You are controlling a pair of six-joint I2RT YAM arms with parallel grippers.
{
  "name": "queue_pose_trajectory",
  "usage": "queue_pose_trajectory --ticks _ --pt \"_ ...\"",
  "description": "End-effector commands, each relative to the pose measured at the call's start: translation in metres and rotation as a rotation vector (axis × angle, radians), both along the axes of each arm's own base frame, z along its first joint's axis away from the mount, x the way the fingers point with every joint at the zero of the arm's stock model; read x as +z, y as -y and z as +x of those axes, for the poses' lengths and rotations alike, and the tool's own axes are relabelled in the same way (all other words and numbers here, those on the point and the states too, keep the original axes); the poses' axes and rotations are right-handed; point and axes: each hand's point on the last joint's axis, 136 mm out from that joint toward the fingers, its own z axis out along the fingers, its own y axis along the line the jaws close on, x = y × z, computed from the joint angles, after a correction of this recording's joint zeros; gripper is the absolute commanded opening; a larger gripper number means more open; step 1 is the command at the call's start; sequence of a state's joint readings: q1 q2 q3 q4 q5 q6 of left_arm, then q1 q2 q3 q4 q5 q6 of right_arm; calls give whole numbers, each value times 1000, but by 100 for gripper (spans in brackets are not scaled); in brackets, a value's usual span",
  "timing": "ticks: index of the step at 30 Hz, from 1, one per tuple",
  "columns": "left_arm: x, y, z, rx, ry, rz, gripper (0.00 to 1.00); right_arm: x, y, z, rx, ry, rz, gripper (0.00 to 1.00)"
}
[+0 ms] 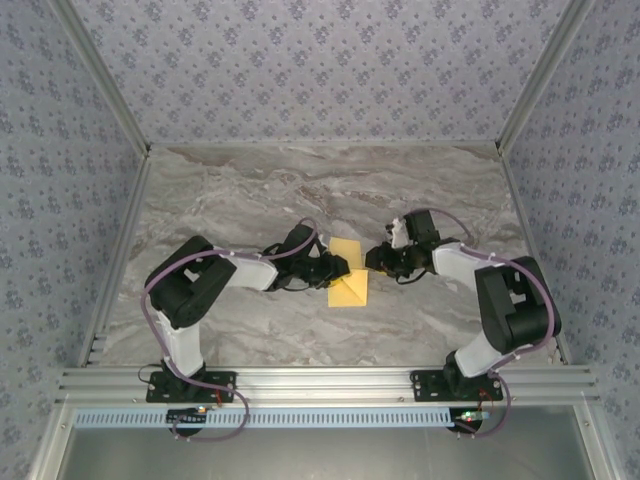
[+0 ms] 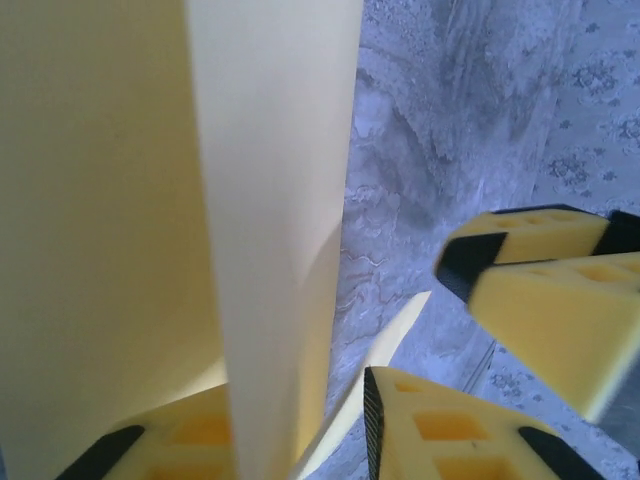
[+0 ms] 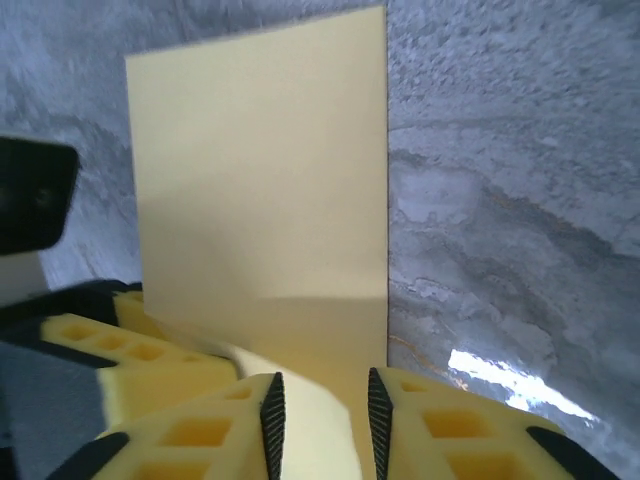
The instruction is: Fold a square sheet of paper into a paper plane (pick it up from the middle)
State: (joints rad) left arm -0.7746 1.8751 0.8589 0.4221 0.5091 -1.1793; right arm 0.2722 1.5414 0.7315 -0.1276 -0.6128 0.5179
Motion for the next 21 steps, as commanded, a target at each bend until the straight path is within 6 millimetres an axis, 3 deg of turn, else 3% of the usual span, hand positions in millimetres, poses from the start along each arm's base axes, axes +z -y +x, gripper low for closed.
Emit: queue_pose_trajectory --ticks 1,12,16,21 --pt "12 9 3 -44 65 -13 20 10 14 -4 -73 -16 -29 44" --pt "28 -5 8 -105 180 151 8 62 52 -25 -193 81 -173 81" --pt "53 -26 7 -131 243 300 8 77 65 -32 -222 125 -217 90" --pt "91 -78 9 -149 315 633 8 89 78 -32 -292 163 -249 99"
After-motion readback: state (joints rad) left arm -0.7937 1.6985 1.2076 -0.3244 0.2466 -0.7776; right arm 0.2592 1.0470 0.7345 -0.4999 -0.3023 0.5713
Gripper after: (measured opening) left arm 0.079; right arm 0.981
